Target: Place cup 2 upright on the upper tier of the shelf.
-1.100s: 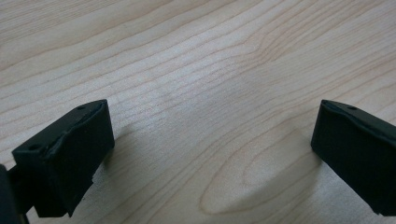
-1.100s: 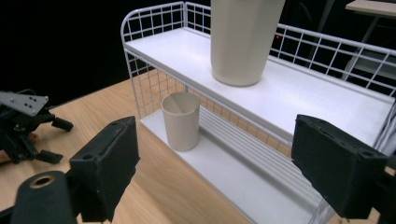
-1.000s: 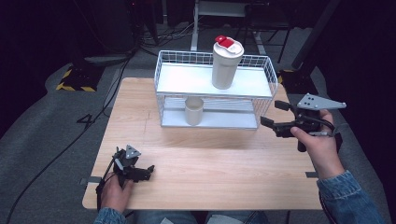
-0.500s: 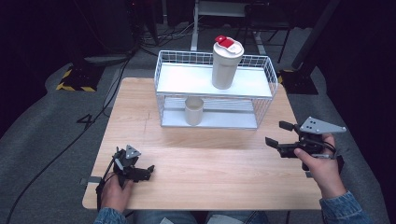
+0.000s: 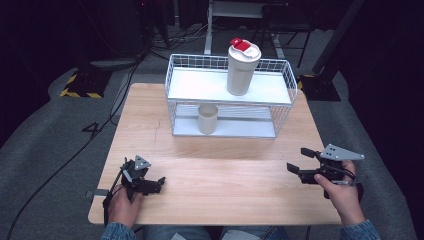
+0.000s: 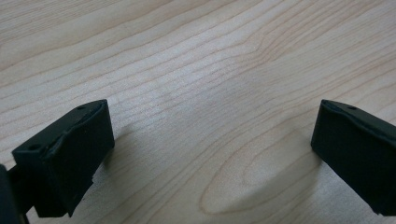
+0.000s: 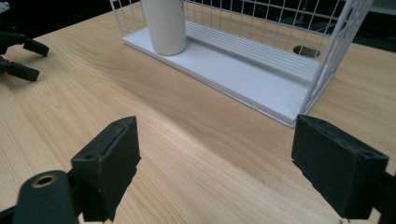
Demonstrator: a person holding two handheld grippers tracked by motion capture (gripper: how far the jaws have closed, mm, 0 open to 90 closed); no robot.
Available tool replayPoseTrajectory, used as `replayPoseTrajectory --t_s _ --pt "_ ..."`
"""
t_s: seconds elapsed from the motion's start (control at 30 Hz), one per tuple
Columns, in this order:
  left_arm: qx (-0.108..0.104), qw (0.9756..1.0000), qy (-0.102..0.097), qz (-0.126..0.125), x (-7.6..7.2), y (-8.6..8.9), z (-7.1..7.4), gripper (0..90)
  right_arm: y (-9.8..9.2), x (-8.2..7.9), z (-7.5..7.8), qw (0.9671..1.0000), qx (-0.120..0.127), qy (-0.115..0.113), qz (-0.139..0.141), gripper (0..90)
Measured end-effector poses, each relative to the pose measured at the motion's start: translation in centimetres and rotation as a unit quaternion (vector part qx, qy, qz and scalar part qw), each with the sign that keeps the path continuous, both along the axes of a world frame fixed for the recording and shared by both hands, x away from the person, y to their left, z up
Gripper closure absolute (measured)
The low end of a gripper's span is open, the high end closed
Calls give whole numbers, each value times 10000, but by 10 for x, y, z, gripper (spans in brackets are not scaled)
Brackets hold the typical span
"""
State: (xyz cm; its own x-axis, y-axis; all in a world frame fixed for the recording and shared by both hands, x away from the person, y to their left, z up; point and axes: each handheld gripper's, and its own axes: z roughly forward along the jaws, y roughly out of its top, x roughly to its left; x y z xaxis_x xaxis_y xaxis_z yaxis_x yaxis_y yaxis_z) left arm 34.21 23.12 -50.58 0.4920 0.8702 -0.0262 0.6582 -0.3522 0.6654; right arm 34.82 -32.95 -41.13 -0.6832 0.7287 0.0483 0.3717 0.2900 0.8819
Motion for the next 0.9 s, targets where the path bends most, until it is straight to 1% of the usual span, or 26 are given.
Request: replayPoseTrajectory --t_s 0.13,0.27,0.37,0.5,0.73,0.8,0.9 --pt "0 10000 -7 -1 0 0 0 0 -4 0 -14 9999 -8 85 -61 155" --pt "-1 10000 1 1 0 0 0 0 -6 1 -28 9997 49 190 -139 155" --pt "-4 10000 1 3 0 0 0 0 -7 2 -39 9995 17 264 -173 155" --pt "-1 10000 -5 -1 0 0 0 0 -7 2 -52 9989 -19 420 -223 155" --pt "0 10000 0 3 0 0 0 0 -3 1 -69 9975 -392 535 -235 156" --pt "-3 10000 1 1 0 0 0 0 -1 0 -73 9971 -411 604 -219 156" --pt "-3 10000 2 2 0 0 0 0 2 0 -78 9963 -536 647 -173 157"
